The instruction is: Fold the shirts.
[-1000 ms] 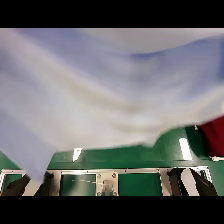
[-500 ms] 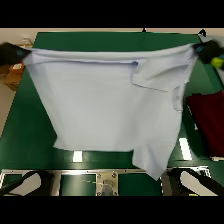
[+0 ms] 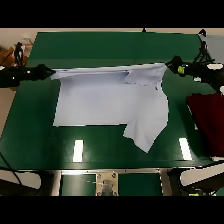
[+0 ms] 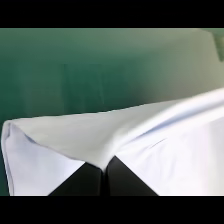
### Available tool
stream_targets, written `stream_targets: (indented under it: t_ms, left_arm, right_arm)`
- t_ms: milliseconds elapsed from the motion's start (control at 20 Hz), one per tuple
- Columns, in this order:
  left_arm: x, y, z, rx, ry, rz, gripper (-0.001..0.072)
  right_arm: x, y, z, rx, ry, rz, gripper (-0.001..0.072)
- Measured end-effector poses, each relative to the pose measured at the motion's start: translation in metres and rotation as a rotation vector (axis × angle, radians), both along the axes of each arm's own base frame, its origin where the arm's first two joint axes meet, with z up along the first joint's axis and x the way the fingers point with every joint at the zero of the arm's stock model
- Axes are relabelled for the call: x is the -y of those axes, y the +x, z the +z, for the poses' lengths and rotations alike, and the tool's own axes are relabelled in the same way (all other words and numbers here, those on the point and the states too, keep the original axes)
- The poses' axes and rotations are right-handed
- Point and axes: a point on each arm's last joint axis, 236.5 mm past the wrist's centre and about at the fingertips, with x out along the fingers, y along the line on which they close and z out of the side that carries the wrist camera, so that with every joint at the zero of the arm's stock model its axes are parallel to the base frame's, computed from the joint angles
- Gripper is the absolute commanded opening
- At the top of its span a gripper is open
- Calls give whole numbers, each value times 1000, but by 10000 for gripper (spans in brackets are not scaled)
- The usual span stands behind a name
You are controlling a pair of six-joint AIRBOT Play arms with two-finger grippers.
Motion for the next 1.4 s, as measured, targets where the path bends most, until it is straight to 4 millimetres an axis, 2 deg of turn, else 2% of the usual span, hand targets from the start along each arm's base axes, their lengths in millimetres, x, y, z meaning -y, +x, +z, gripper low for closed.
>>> stream_targets:
  t_ms: [100,250,450,600,750,1000,1050,1100,1150,1300,1400]
  left_arm:
    - [-2,-2,-13,-46,29,-11,22]
    - [0,-20,-38,-154,90,-70,22]
    - [6,-46,-68,-282,181,-137,22]
    - [12,-57,-84,-334,224,-167,22]
    - [10,-66,-96,-380,262,-180,22]
    - [7,-74,-104,-422,289,-188,23]
    - [6,-75,-105,-428,294,-185,48]
    - [6,-75,-106,-432,294,-182,345]
    - [5,-76,-106,-437,295,-178,497]
    - [7,-83,-103,-486,271,-176,488]
    - [1,-95,-98,-553,261,-174,487]
  right_arm:
    - [5,-6,-5,-32,19,39,18]
    - [5,-34,-25,-143,11,144,18]
    - [0,-84,-71,-338,-19,247,18]
    - [-4,-110,-100,-434,-18,268,19]
    - [-6,-125,-115,-482,-15,278,20]
    - [-9,-133,-122,-506,-14,286,30]
    - [-9,-133,-123,-509,-13,285,142]
    - [-9,-134,-123,-510,-14,285,251]
    - [-8,-134,-124,-512,-15,286,270]
    - [-8,-136,-115,-523,8,284,275]
    - [2,-140,-102,-528,24,262,275]
